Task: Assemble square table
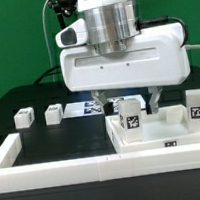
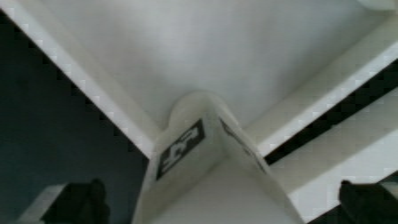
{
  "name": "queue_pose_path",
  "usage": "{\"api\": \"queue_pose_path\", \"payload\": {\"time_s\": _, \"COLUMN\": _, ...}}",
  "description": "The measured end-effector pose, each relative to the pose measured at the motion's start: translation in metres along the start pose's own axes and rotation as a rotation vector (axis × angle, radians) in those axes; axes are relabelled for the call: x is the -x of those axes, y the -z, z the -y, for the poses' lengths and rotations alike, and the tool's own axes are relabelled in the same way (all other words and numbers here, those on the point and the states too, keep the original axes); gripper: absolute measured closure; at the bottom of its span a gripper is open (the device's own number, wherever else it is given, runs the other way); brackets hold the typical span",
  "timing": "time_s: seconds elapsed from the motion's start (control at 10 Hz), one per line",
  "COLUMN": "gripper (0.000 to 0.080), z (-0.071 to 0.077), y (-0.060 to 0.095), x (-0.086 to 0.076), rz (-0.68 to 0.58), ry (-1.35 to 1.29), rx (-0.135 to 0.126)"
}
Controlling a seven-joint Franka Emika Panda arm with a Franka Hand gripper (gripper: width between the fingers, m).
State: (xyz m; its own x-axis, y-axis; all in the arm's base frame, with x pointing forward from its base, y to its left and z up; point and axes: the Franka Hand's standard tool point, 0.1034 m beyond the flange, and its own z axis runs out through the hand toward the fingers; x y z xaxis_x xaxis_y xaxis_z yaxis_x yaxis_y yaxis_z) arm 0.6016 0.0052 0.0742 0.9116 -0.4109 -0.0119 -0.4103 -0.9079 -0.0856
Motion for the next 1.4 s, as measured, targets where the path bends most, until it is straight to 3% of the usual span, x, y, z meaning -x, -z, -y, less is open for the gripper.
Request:
{"api": "queue_pose_path", "payload": {"time_s": 0.3, "gripper": 0.015, "z": -0.0002, "y": 0.0, "x": 0.0, "rz": 0.0, "ry": 0.223, "rx": 0.004}}
{"api": "queue_pose_path", "payload": {"time_s": 0.5, "gripper": 0.015, "z": 0.0003, "y": -0.0002, "x": 0.0001, "rz": -0.005, "ry": 0.373, "rx": 0.022}}
{"api": "queue_pose_path", "payload": {"time_s": 0.8, "gripper": 0.0159, "z": 0.0006, "y": -0.0005, "x": -0.0006, "rz": -0.014, "ry": 0.422, "rx": 0.022}}
{"api": "queue_pose_path", "payload": {"time_s": 1.0, "gripper": 0.0485, "z": 0.0005, "y": -0.0005, "x": -0.0007, "rz": -0.014, "ry": 0.422, "rx": 0.022}}
{"api": "queue_pose_path", "payload": {"time_s": 1.4, "gripper": 0.0509, "z": -0.0001, "y": -0.0004, "x": -0.0011, "rz": -0.016, "ry": 0.335, "rx": 0.02}}
